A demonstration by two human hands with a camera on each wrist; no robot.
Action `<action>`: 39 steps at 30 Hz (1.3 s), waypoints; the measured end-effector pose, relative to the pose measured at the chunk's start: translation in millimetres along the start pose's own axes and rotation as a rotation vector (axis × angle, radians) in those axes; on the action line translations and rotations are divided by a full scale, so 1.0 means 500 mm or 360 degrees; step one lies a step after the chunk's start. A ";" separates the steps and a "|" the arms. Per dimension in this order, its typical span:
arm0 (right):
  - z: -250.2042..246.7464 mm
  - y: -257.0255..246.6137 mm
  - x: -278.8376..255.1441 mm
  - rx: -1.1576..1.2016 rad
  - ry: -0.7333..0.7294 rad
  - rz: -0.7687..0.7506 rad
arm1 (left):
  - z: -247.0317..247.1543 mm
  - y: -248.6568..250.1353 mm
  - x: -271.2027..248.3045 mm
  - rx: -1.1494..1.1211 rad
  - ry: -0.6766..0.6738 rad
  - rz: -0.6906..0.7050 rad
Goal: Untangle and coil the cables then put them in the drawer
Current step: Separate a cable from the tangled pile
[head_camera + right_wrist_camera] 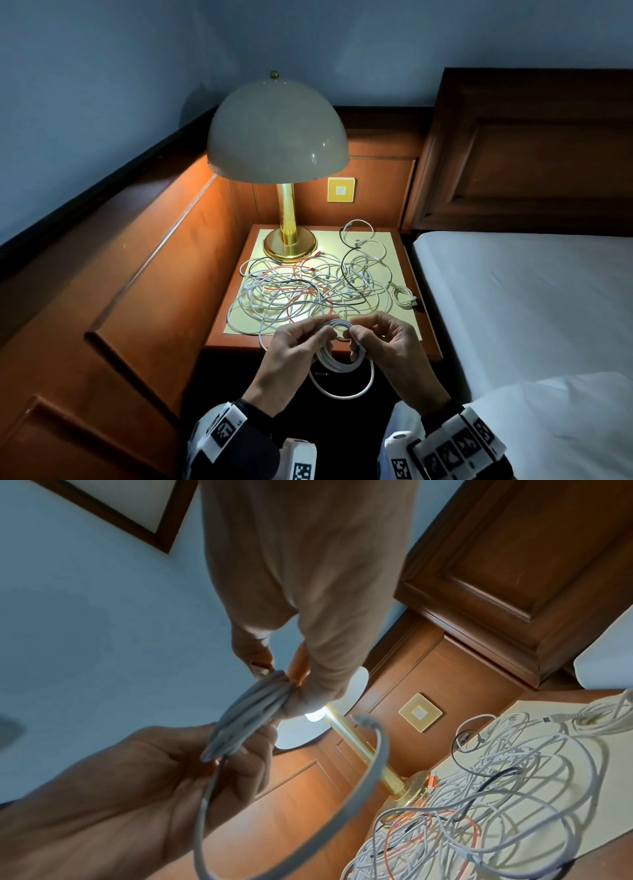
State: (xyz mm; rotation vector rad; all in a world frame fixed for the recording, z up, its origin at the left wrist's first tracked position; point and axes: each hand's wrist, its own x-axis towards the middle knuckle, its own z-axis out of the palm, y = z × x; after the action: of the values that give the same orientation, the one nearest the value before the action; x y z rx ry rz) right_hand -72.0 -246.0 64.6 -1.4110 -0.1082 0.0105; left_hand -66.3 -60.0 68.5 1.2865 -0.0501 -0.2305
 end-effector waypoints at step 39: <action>0.018 0.035 -0.039 0.0345 -0.0109 0.0280 | -0.009 -0.055 -0.001 0.0055 0.0351 0.0006</action>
State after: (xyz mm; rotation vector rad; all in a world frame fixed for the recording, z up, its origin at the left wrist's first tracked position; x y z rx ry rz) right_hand -91.0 -235.7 47.7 -1.2001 -0.0379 0.2107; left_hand -69.8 -62.8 41.2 1.3395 0.1319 -0.0837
